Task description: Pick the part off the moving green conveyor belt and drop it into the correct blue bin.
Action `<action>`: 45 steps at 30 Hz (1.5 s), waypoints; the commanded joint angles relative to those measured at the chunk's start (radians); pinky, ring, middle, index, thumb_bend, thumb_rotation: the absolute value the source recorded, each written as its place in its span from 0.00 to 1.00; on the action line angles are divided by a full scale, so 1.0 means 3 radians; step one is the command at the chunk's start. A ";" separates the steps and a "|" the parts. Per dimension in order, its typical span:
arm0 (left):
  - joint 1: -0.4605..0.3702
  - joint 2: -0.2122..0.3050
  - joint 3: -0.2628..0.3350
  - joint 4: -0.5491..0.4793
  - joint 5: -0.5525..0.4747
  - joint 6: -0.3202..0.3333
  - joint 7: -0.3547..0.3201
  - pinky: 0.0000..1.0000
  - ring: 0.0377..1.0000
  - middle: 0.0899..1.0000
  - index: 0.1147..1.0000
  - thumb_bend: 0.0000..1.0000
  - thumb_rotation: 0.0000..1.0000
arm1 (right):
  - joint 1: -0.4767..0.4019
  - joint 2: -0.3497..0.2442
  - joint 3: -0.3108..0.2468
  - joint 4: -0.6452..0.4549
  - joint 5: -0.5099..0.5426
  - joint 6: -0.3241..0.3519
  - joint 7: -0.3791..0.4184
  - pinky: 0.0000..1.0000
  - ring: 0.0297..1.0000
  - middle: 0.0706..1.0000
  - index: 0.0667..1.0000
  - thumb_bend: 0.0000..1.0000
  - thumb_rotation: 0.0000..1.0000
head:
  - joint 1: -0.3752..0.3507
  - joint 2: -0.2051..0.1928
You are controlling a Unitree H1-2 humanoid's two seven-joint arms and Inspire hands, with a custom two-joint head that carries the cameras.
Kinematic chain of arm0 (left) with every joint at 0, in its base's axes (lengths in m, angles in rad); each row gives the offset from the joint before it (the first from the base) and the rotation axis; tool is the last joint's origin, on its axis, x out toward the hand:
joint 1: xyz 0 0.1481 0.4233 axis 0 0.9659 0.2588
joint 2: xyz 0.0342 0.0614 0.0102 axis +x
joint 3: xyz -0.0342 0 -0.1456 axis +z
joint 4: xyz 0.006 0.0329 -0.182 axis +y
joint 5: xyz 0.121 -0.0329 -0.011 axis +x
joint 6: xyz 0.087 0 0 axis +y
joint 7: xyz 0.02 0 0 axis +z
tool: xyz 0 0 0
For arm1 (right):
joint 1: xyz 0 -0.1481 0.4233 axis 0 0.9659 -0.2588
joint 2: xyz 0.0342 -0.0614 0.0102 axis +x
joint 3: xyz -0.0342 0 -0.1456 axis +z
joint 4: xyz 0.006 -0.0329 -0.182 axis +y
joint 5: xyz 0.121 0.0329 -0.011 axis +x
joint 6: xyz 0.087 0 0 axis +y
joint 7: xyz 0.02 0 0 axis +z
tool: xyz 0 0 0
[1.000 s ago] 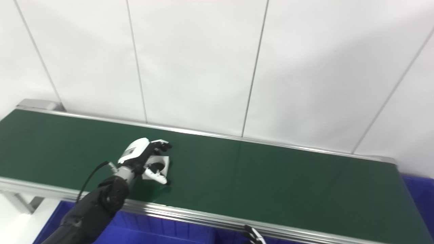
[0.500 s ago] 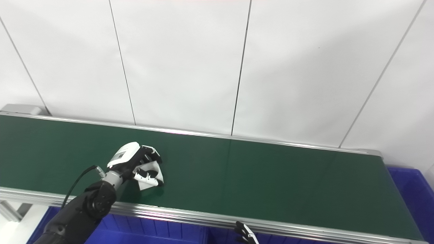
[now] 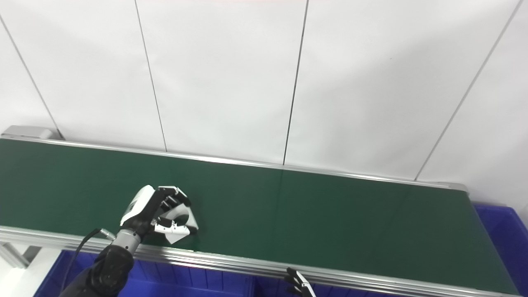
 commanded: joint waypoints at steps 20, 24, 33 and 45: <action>0.0871 -0.0594 0.0186 -0.1660 -0.0679 0.0261 -0.0254 0.51 0.48 0.41 0.36 0.47 0.00 | 0.0074 -0.0110 0.0015 -0.0201 0.0076 -0.0128 0.0019 0.63 0.73 0.78 0.83 0.62 0.00 | 0.0185 0.0141; 0.1020 -0.0664 0.0181 -0.1706 -0.0645 0.0384 -0.0272 0.51 0.48 0.42 0.36 0.47 0.00 | 0.0083 -0.0120 0.0004 -0.0215 0.0102 -0.0126 0.0061 0.63 0.73 0.78 0.83 0.62 0.00 | 0.0183 0.0194; 0.1311 -0.0666 0.0155 -0.1807 -0.0822 0.0592 -0.0474 0.45 0.46 0.44 0.37 0.48 0.00 | 0.0167 -0.0070 -0.0098 -0.0356 0.0100 -0.0099 0.0246 0.63 0.73 0.78 0.83 0.62 0.01 | 0.0213 0.0426; 0.1434 -0.0588 0.0163 -0.1778 -0.0800 0.0710 -0.0596 0.49 0.46 0.44 0.37 0.48 0.00 | 0.0263 0.0109 -0.0294 -0.0546 0.0037 0.0019 0.0301 0.61 0.70 0.75 0.81 0.62 0.00 | 0.0119 0.0724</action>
